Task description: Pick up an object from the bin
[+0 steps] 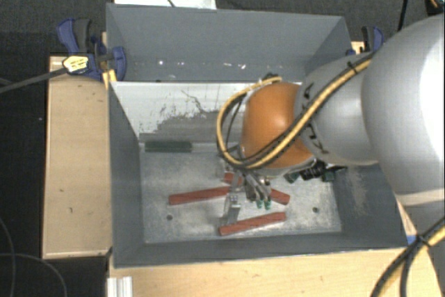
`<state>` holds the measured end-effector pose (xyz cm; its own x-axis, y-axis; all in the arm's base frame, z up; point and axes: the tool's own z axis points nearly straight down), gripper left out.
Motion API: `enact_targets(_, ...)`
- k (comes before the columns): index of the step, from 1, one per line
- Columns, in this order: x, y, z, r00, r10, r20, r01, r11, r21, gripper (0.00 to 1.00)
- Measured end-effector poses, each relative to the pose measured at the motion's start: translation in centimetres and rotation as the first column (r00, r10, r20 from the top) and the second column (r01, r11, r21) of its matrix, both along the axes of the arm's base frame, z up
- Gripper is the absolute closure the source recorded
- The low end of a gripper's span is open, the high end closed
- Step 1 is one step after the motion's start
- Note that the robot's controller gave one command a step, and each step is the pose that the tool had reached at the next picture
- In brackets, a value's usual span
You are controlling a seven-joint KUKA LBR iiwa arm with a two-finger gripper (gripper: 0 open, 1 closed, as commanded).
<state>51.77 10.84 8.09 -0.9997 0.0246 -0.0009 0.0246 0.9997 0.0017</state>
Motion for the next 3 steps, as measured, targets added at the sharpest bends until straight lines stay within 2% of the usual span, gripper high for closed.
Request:
enact_targets(1,0.0,0.0,0.0,1.0,-0.003,0.0,0.003,1.0,0.0,1.0)
enact_targets(2,0.0,0.0,0.0,1.0,-0.004,0.0,0.004,1.0,0.0,0.0)
enact_targets(3,0.0,0.0,0.0,1.0,-0.006,0.0,0.006,1.0,0.0,1.0)
